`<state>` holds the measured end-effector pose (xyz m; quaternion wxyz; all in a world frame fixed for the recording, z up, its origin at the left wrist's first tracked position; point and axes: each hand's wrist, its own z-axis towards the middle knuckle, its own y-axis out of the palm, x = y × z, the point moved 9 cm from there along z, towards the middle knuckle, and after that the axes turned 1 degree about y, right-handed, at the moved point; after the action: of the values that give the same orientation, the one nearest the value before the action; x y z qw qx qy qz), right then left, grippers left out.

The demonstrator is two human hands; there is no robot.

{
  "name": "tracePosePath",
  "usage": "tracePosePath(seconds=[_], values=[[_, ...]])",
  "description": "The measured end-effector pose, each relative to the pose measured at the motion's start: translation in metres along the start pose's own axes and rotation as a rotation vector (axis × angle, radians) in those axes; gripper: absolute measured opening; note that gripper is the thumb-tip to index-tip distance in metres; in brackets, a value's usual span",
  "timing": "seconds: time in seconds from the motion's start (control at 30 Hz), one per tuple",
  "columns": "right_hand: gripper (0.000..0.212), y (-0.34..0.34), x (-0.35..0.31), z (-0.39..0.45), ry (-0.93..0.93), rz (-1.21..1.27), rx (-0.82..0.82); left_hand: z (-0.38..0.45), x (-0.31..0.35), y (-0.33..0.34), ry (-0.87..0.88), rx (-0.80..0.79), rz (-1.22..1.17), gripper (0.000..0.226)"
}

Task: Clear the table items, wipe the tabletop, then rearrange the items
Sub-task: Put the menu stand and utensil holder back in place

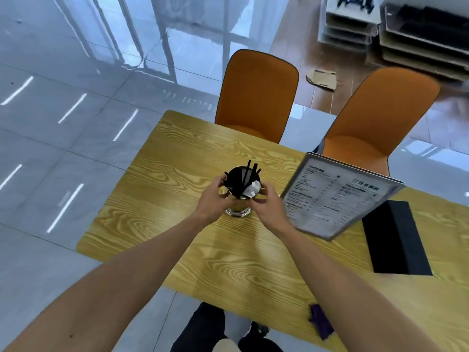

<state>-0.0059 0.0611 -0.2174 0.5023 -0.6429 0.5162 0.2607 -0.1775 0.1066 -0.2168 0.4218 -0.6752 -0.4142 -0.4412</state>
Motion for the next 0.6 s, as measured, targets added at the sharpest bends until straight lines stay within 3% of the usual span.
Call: tracePosePath(seconds=[0.33,0.6], values=[[0.044,-0.027,0.017,-0.02,0.064,0.014,0.154,0.001,0.009,0.034,-0.003,-0.111,-0.058,0.074],[0.041,-0.035,0.023,-0.026,0.061,0.005,0.181,0.008,0.008,0.044,0.01,-0.129,-0.029,0.072]])
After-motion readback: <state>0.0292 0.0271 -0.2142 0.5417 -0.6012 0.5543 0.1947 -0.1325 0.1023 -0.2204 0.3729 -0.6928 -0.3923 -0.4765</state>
